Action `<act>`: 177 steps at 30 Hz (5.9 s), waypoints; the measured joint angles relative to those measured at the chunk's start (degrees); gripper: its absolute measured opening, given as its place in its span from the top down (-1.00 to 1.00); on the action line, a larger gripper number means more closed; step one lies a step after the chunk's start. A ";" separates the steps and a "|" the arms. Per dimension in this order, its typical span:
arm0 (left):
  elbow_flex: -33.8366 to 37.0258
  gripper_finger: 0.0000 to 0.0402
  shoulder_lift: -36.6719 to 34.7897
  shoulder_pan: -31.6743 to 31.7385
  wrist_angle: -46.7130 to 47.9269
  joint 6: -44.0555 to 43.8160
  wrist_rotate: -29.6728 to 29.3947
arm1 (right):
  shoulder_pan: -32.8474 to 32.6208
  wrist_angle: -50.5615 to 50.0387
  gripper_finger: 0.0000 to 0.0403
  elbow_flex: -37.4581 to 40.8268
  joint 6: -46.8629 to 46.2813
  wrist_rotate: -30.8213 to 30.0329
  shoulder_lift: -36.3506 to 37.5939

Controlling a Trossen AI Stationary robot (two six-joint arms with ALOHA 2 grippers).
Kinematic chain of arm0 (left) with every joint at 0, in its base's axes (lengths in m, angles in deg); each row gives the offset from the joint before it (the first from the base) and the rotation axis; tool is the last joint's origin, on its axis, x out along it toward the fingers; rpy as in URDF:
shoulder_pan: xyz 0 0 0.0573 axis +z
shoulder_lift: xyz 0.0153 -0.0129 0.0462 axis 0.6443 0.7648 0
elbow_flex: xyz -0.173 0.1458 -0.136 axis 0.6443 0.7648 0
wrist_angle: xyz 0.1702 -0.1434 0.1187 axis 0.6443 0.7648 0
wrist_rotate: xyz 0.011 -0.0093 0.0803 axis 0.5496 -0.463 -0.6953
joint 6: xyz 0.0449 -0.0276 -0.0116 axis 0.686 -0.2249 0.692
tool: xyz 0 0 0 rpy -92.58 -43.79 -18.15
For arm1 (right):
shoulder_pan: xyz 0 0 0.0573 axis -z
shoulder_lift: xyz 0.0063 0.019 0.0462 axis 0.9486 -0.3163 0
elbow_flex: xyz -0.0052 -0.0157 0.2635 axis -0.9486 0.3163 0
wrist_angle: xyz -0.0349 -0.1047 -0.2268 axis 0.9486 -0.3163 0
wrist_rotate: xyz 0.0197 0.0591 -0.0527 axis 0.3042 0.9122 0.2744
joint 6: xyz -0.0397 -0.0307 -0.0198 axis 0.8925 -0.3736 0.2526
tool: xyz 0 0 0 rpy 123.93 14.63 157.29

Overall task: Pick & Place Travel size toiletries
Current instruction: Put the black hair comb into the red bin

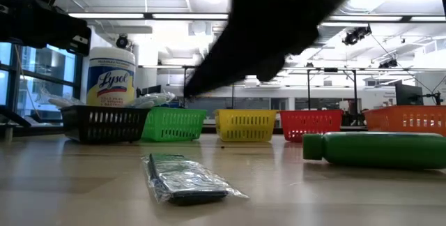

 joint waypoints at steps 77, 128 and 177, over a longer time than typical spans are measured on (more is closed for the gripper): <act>0.01 1.00 0.02 0.01 0.00 2.39 0.02 | -2.54 -26.32 0.99 -14.94 6.60 7.66 -5.01; 0.01 1.00 3.36 0.01 0.02 1.48 0.02 | 2.54 -35.72 -0.22 -15.72 1.08 4.10 -10.84; 0.02 1.00 5.31 0.00 0.02 1.42 0.02 | 2.95 -35.47 0.37 -15.04 3.76 -4.74 -7.57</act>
